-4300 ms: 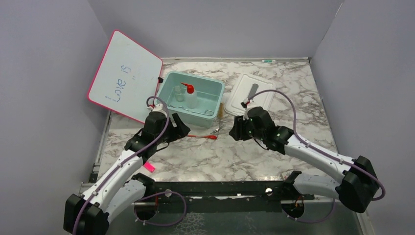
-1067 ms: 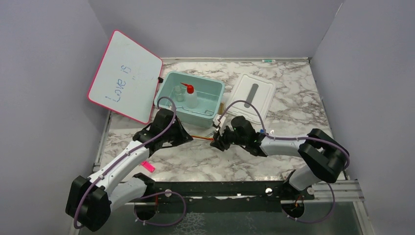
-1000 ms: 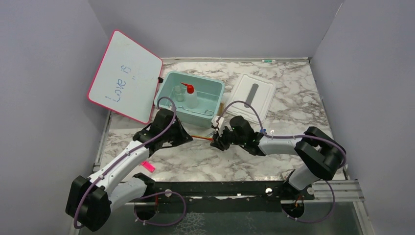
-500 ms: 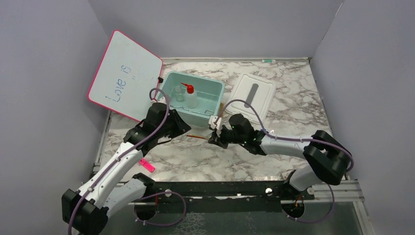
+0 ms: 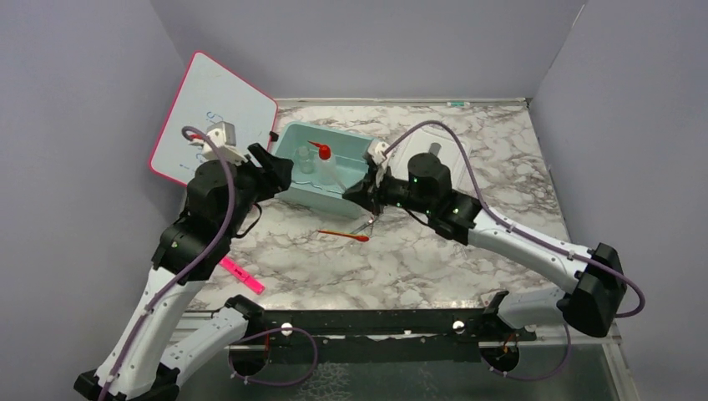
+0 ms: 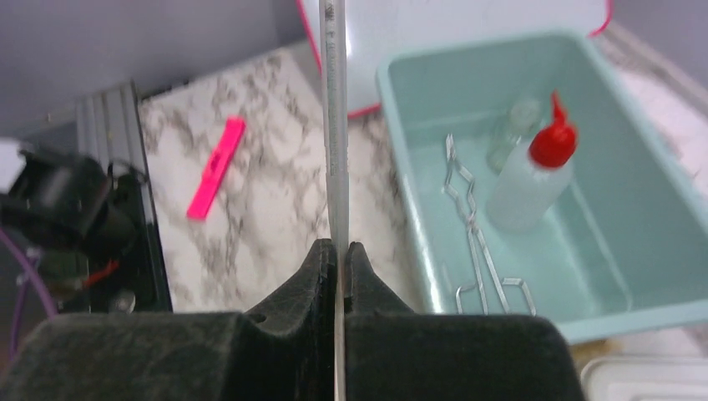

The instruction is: Organize the chemistry lab equipment

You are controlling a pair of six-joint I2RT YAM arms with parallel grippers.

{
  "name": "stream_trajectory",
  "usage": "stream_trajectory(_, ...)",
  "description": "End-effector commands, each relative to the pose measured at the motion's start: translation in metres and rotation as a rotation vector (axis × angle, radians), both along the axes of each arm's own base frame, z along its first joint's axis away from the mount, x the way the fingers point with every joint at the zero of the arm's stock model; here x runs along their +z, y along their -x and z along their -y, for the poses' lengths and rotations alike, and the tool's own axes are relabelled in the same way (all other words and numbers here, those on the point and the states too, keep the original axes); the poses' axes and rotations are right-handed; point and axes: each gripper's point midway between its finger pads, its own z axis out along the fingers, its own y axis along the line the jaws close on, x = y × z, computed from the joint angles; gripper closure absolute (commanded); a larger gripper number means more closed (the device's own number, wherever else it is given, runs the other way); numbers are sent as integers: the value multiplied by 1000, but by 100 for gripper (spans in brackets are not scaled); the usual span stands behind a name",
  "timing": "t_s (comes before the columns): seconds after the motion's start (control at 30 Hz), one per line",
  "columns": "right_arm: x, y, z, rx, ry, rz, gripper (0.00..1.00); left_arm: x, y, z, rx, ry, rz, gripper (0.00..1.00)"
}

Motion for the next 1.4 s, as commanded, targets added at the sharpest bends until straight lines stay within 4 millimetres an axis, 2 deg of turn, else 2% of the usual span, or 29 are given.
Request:
stream_trajectory(0.0,50,-38,-12,-140,-36,10,99,37,14,-45,139,-93,126,36)
stream_trajectory(0.03,57,-49,-18,-159,-35,26,99,38,17,-51,161,-99,138,36)
stream_trajectory(0.17,55,-96,-39,-216,31,46,99,30,22,-74,248,-146,163,34)
stream_trajectory(0.27,40,-120,-57,-199,75,42,99,27,26,-80,263,-170,166,31)
stream_trajectory(0.37,11,-138,-71,-168,152,21,99,25,28,-83,270,-176,169,28)
stream_trajectory(0.5,-31,-147,-80,-102,237,-5,99,17,23,-85,285,-216,149,26)
stream_trajectory(0.63,-76,-152,-79,-54,346,-52,99,3,18,-77,259,-216,113,26)
stream_trajectory(0.8,-113,-148,-79,21,428,-107,99,-17,14,-70,240,-220,71,25)
stream_trajectory(0.93,-134,-143,-81,68,461,-139,93,-26,12,-68,233,-221,51,25)
stream_trajectory(1.07,-146,-140,-82,96,485,-155,88,-30,11,-66,229,-225,41,25)
stream_trajectory(1.17,-143,-142,-82,89,484,-147,82,-32,10,-65,224,-231,35,25)
stream_trajectory(1.27,-127,-144,-83,66,449,-136,71,-32,10,-64,219,-230,32,25)
stream_trajectory(1.37,-102,-145,-84,35,397,-123,66,-30,10,-63,216,-224,37,25)
